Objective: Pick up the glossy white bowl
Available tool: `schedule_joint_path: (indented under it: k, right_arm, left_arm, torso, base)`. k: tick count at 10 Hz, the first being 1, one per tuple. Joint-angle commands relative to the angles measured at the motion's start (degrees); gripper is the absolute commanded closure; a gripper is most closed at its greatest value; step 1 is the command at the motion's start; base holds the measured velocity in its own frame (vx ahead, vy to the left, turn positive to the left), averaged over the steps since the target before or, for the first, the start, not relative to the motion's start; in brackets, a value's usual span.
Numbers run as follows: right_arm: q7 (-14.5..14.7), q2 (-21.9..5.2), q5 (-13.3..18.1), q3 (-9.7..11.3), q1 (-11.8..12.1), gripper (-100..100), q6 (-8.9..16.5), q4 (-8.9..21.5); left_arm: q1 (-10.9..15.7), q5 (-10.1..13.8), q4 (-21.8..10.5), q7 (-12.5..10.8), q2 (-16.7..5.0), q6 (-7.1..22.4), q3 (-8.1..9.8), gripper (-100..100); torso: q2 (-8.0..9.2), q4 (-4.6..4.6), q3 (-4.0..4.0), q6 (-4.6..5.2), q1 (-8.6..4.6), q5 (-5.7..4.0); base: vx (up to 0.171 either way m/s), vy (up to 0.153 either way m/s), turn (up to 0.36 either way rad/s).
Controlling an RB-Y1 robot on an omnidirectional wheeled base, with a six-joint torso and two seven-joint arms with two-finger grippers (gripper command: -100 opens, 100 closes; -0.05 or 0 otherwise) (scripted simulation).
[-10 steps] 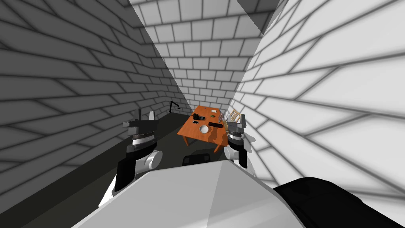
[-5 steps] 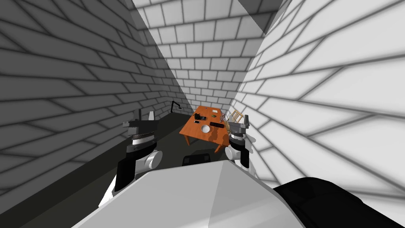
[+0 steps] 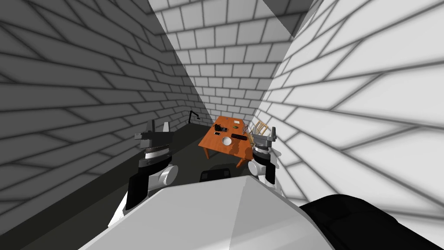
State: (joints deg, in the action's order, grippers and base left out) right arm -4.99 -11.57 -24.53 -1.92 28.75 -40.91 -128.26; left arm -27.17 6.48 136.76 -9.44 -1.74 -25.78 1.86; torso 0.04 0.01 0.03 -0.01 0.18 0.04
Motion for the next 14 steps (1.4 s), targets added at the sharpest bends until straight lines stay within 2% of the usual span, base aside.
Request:
schedule_joint_path:
  k: [1, 2, 3, 6, 7, 9, 10, 13, 14]
  right_arm:
    - [-0.2, -0.5, -2.9, 0.0, -0.3, -100, -0.3, 0.4]
    - [-0.2, -0.5, -4.5, 0.0, -0.3, -100, -0.3, 0.4]
    - [-0.8, -2.0, -6.4, -0.4, -0.4, -100, -1.0, 1.2]
    - [-0.8, -2.0, -10.7, -0.4, -0.4, -100, -1.0, 1.2]
    - [-1.4, -3.5, -12.9, -0.7, -0.5, -100, -1.8, 2.0]
    - [-1.4, -3.5, -16.6, -0.7, -0.5, -100, -1.8, 2.0]
    - [-2.1, -5.0, -18.4, -1.1, -0.7, -100, -2.6, 2.9]
    - [-2.1, -5.0, -23.6, -1.1, -0.7, -100, -2.6, 2.9]
    - [-2.8, -6.5, -25.3, -1.4, -0.9, -100, -3.3, 3.9]
  left_arm:
    - [0.0, 0.0, 0.0, 0.0, 0.0, 0.0, 0.0, 0]
    - [0.0, 0.0, 0.0, 0.0, 0.0, 0.0, 0.0, 0]
    - [0.0, 0.0, 0.0, 0.0, 0.0, 0.0, 0.0, 0]
    - [0.0, 0.0, 0.0, 0.0, 0.0, 0.0, 0.0, 0]
    - [0.0, 0.0, 0.0, 0.0, 0.0, 0.0, 0.01, 0]
    - [0.0, 0.0, 0.0, 0.0, 0.0, 0.0, 0.0, 0]
    - [0.0, 0.0, 0.0, 0.0, 0.0, 0.0, 0.0, 0]
    - [0.0, 0.0, 0.0, 0.0, 0.0, 0.0, 0.01, 0]
    - [0.0, 0.0, 0.0, 0.0, 0.0, 0.0, 0.01, 0]
  torso:
    - [0.0, 0.0, 0.0, 0.0, 0.0, 0.0]
    - [0.02, 0.0, 0.01, 0.01, 0.02, 0.01]
    - [0.01, 0.01, 0.01, 0.01, -0.08, -0.01]
    - [-0.01, 0.0, 0.0, 0.01, -0.09, -0.01]
    - [-0.03, 0.0, -0.01, 0.01, -0.16, -0.03]
    - [0.0, 0.0, 0.0, 0.01, -0.03, 0.0]
    - [-0.02, 0.0, -0.01, 0.02, -0.08, -0.01]
    - [0.0, 0.0, 0.0, 0.02, -0.08, -0.01]
    - [-0.03, 0.0, -0.01, 0.02, -0.16, -0.03]
  base:
    - [-0.019, 0.06, 0.037]
    - [-0.013, 0.025, -0.002]
    - [-0.013, 0.052, 0.08]
    - [-0.006, 0.025, 0.008]
    - [-0.012, 0.043, 0.1]
    - [-0.007, 0.04, 0.01]
    - [-0.01, 0.06, 0.091]
    - [-0.006, 0.029, 0.009]
    - [-0.004, 0.048, 0.089]
